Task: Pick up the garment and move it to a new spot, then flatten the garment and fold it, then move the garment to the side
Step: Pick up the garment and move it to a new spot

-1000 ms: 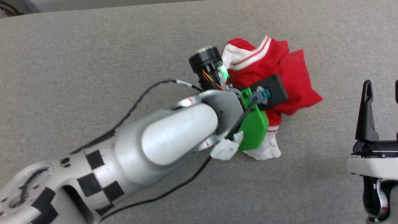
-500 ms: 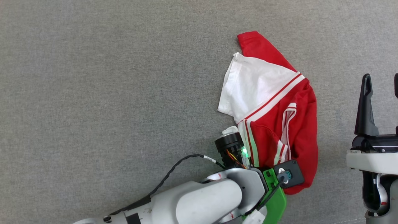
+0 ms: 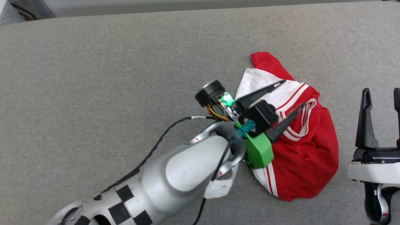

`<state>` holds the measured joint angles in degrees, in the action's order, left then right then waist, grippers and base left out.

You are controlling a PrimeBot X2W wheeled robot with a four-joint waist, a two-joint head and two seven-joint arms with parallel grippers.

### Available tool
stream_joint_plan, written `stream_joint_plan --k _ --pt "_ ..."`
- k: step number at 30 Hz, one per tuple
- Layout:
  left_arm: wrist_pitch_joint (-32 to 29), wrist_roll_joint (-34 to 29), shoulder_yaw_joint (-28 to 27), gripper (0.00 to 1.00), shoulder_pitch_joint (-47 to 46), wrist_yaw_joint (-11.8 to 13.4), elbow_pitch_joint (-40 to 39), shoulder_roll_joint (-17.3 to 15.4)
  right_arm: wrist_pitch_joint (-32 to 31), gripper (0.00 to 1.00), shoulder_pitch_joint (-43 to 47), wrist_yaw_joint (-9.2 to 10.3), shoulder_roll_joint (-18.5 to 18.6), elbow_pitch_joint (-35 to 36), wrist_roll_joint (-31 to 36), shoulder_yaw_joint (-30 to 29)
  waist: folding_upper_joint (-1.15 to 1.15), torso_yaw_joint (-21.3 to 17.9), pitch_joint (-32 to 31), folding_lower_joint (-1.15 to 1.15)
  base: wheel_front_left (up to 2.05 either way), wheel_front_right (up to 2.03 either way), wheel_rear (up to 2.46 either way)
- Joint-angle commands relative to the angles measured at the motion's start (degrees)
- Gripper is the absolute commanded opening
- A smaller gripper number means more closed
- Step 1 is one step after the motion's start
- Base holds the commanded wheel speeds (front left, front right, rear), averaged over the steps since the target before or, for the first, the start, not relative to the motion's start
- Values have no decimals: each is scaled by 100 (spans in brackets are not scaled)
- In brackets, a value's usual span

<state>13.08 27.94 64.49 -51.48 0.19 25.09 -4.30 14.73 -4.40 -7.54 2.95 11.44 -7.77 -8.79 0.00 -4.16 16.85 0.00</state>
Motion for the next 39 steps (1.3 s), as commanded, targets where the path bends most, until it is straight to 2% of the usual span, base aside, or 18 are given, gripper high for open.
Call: stream_joint_plan --k 1,5,10,15,17,23,27,39 --pt "78 7 -157 100 27 153 -9 -124 27 100 89 5 -7 -12 43 -1 0 251 -314 0 0 0 0" --pt "177 23 -757 100 305 677 -204 -478 27 100 189 5 -7 -12 63 27 0 367 -472 0 0 0 0" --pt "189 -82 -1784 100 1049 1280 -879 -1001 27 100 275 5 -7 14 73 48 0 478 -613 0 0 0 0" --pt "190 -259 -2773 100 2022 1676 -1444 -1350 27 100 396 5 -7 -24 91 128 0 590 -759 0 0 0 0" --pt "191 -335 -3136 100 2415 1746 -1611 -1426 27 100 451 5 -7 -47 95 166 0 637 -824 0 0 0 0" --pt "191 -602 -4087 100 3523 1638 -2013 -1464 27 100 607 5 -7 -260 19 385 0 719 -988 0 0 0 0" --pt "191 -826 -4564 100 4108 1459 -2187 -1290 27 100 701 5 -7 -471 -36 557 0 747 -1084 0 0 0 0" --pt "192 -1517 -5278 100 4959 606 -2095 -590 27 100 1028 5 -2 -1036 -165 748 0 796 -1245 0 0 0 0"
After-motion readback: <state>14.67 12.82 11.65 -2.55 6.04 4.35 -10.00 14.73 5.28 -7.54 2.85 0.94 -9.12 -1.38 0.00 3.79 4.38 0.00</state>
